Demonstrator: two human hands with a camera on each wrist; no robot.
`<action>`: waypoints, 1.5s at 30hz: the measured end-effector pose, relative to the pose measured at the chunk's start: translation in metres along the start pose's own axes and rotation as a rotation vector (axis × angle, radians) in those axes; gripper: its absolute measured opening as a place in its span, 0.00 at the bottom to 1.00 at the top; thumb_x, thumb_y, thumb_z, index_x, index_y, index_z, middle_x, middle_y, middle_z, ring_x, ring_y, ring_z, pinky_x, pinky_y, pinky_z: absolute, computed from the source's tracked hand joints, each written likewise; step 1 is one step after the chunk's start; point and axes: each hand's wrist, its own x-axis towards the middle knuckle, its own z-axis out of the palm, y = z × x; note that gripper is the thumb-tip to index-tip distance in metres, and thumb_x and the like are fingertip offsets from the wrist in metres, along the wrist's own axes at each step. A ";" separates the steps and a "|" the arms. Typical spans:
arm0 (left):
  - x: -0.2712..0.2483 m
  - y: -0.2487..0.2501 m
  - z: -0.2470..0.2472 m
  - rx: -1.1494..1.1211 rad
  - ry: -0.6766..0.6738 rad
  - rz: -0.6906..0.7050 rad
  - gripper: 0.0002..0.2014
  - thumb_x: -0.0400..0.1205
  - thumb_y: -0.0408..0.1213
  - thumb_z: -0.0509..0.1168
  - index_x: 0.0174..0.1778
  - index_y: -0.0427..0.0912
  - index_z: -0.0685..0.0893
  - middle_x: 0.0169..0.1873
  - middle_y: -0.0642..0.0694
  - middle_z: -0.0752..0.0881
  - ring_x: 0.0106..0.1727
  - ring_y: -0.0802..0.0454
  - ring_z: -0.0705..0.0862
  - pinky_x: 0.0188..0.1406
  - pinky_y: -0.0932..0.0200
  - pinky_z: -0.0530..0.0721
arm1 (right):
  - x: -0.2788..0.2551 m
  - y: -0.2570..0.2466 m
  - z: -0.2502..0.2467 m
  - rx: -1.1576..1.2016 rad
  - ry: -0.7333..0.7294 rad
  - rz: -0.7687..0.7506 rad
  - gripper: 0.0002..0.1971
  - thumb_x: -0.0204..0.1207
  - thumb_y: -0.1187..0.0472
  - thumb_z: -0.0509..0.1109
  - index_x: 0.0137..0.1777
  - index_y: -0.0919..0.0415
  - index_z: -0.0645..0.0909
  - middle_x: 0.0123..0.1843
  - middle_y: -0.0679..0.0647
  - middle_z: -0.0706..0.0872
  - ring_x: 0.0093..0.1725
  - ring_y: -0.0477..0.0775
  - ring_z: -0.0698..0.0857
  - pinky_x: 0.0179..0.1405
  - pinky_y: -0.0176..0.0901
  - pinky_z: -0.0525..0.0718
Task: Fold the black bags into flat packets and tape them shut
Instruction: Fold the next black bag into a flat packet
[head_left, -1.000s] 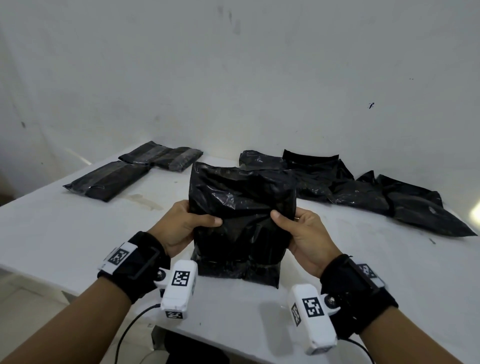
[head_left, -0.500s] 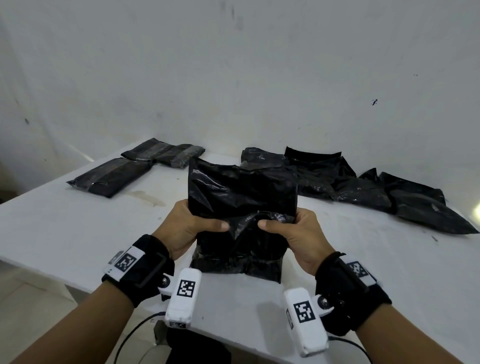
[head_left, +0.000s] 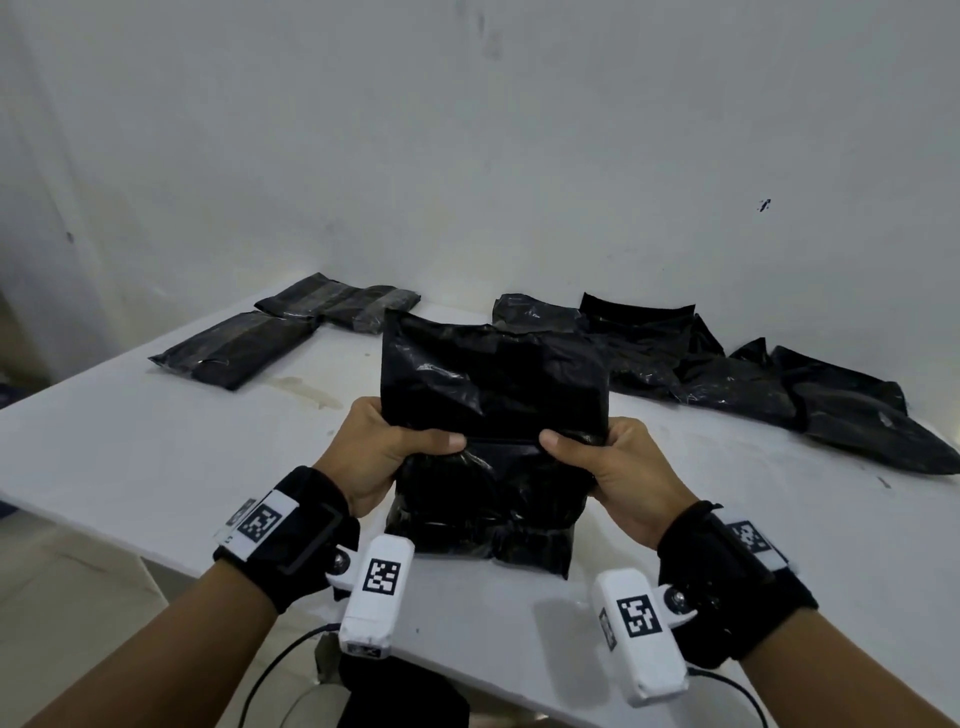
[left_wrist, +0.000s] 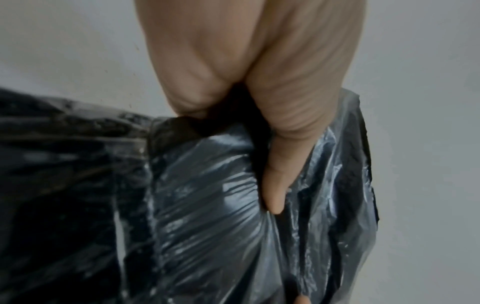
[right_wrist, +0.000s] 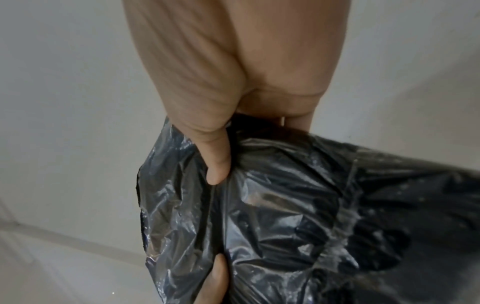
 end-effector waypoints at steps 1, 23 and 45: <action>0.000 -0.001 0.000 -0.006 0.005 -0.002 0.23 0.61 0.20 0.77 0.53 0.20 0.85 0.50 0.29 0.90 0.51 0.37 0.91 0.49 0.53 0.89 | 0.000 0.000 -0.001 -0.006 -0.007 -0.001 0.08 0.77 0.67 0.74 0.51 0.72 0.87 0.46 0.69 0.91 0.46 0.67 0.90 0.45 0.51 0.90; 0.001 -0.005 -0.010 -0.064 -0.024 -0.198 0.15 0.66 0.21 0.73 0.49 0.27 0.89 0.49 0.33 0.91 0.48 0.44 0.91 0.45 0.57 0.90 | 0.003 0.011 -0.018 0.115 -0.067 0.126 0.09 0.82 0.73 0.63 0.55 0.77 0.83 0.42 0.62 0.89 0.38 0.55 0.87 0.35 0.47 0.88; -0.001 -0.003 -0.019 -0.129 -0.044 -0.159 0.10 0.71 0.21 0.67 0.45 0.27 0.91 0.51 0.30 0.90 0.48 0.43 0.92 0.49 0.55 0.90 | -0.001 0.021 -0.032 0.233 -0.152 0.058 0.18 0.68 0.63 0.75 0.56 0.72 0.88 0.50 0.67 0.88 0.42 0.57 0.90 0.41 0.51 0.91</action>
